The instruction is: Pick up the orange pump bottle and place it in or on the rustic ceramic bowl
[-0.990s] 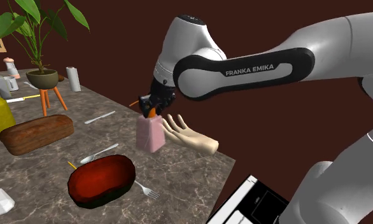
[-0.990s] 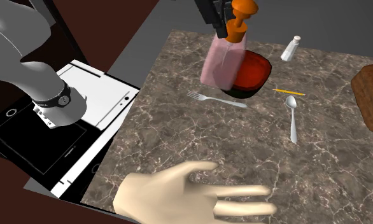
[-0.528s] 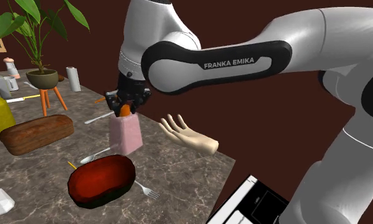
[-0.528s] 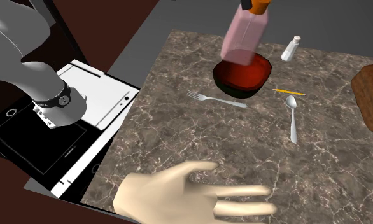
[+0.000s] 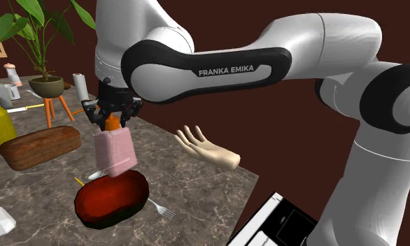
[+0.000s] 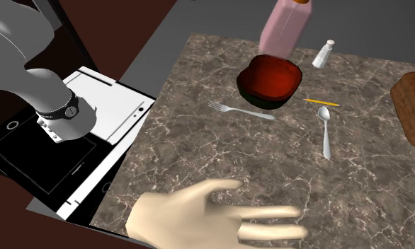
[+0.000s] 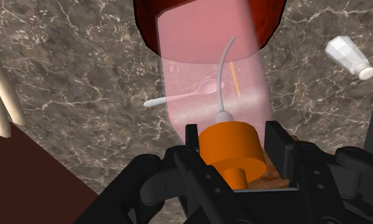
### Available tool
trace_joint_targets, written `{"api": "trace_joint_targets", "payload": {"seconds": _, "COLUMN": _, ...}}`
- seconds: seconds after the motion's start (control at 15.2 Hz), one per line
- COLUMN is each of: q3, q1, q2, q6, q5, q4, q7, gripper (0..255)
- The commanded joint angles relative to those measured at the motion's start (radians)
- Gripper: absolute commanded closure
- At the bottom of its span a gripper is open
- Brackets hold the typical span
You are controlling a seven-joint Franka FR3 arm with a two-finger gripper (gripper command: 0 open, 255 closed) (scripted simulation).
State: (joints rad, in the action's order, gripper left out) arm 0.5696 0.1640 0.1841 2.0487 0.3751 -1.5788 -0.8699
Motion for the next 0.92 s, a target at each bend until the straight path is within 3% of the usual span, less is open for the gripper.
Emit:
{"api": "trace_joint_targets", "payload": {"seconds": 0.0, "q3": -0.001, "q1": -0.001, "q2": 0.001, "q6": 0.022, "q5": 0.004, "q4": -0.022, "q7": -0.008, "gripper": 255}}
{"api": "trace_joint_targets", "payload": {"seconds": 0.86, "q3": -0.015, "q1": -0.005, "q2": 0.018, "q6": 0.18, "q5": 0.049, "q4": -0.172, "q7": -0.067, "gripper": 255}}
